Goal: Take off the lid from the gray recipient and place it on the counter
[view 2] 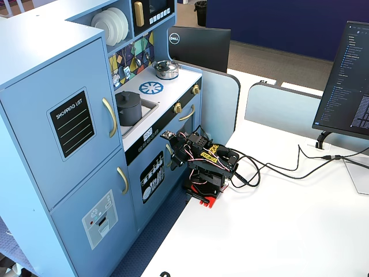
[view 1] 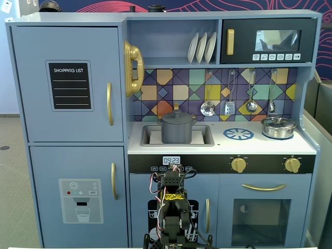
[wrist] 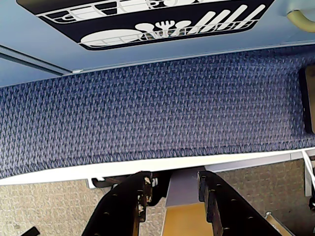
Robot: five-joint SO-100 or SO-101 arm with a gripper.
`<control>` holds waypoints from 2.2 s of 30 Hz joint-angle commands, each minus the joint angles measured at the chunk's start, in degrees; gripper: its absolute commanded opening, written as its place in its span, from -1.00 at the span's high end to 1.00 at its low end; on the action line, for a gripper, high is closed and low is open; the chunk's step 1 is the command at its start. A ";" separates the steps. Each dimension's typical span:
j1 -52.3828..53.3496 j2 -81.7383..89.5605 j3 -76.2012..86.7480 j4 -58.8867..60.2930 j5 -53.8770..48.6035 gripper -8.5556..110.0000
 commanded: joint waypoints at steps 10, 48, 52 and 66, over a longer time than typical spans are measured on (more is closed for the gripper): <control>3.60 -0.35 0.18 10.37 -0.53 0.86; 6.42 -38.32 -54.67 -60.56 -5.89 0.48; 6.42 -42.28 -56.69 -61.79 -5.10 0.48; 5.45 -56.25 -60.47 -72.07 -5.36 0.53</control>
